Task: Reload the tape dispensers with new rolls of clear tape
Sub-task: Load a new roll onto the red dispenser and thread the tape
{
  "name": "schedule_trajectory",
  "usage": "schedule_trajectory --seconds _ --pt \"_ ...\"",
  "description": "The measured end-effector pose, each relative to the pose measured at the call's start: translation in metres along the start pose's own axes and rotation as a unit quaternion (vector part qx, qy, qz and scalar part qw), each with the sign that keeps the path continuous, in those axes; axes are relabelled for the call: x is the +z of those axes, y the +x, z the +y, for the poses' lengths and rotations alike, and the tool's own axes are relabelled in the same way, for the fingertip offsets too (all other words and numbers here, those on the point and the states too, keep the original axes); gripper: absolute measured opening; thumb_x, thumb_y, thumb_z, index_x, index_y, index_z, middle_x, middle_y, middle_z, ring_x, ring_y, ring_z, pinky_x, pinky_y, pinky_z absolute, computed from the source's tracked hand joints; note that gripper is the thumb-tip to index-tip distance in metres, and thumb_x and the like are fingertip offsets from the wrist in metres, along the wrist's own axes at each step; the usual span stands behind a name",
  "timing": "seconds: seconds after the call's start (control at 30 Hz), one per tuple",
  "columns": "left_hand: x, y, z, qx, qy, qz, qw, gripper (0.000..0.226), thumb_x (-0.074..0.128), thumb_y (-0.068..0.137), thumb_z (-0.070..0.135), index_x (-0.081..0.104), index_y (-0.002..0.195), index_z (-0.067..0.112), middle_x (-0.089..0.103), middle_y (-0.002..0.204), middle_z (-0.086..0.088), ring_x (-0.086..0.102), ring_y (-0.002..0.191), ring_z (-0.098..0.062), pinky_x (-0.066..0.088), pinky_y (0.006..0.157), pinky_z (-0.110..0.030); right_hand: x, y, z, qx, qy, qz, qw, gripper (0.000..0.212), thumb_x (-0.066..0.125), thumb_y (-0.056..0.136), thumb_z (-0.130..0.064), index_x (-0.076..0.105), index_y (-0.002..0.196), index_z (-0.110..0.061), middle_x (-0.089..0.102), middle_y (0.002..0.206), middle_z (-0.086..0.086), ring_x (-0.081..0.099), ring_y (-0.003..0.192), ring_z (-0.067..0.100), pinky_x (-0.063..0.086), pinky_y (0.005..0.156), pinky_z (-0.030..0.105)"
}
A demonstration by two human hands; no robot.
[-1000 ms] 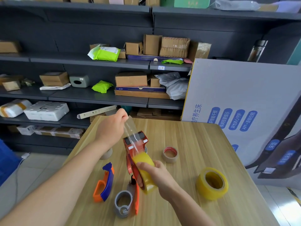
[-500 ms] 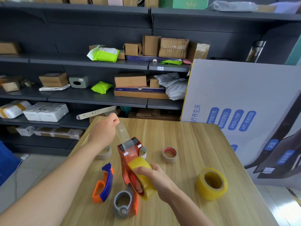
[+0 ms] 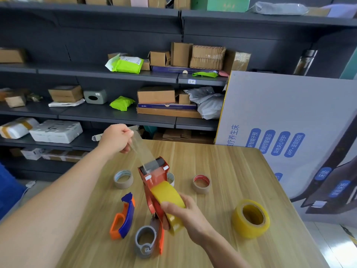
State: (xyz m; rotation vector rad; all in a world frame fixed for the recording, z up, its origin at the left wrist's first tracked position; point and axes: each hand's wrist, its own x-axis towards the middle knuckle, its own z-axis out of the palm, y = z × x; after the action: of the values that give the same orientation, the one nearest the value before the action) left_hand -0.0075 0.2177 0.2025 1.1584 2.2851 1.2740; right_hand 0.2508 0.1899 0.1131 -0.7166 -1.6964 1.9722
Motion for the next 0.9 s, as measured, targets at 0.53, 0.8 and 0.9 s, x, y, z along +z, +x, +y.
schedule_trajectory --seconds 0.53,0.8,0.9 --pt "0.013 0.007 -0.01 -0.029 0.025 0.042 0.998 0.016 0.049 0.092 0.012 0.059 0.08 0.009 0.065 0.069 -0.009 0.053 0.049 -0.024 0.055 0.059 -0.041 -0.001 0.003 -0.011 -0.024 0.105 0.005 0.994 0.038 0.071 0.071 -0.045 0.064 0.073 -0.008 0.061 0.054 0.01 0.055 0.048 0.022 0.048 0.056 0.03" --pt "0.035 -0.019 -0.034 -0.114 -0.052 -0.088 0.988 0.018 0.046 0.084 -0.004 0.051 0.092 0.011 0.063 0.07 -0.012 0.054 0.053 -0.022 0.048 0.053 -0.032 -0.007 0.005 -0.015 -0.031 0.154 0.03 0.987 0.071 0.066 0.072 -0.047 0.059 0.09 0.021 0.058 0.049 0.015 0.053 0.044 0.022 0.049 0.052 0.027" --pt "0.042 -0.027 -0.04 -0.134 -0.078 -0.147 0.977 0.024 0.038 0.082 -0.006 0.052 0.085 0.014 0.06 0.066 -0.01 0.054 0.053 -0.022 0.049 0.058 -0.035 -0.006 0.006 -0.017 -0.013 0.16 0.058 0.985 0.057 0.067 0.072 -0.049 0.065 0.078 0.008 0.057 0.049 0.015 0.053 0.046 0.022 0.049 0.052 0.026"
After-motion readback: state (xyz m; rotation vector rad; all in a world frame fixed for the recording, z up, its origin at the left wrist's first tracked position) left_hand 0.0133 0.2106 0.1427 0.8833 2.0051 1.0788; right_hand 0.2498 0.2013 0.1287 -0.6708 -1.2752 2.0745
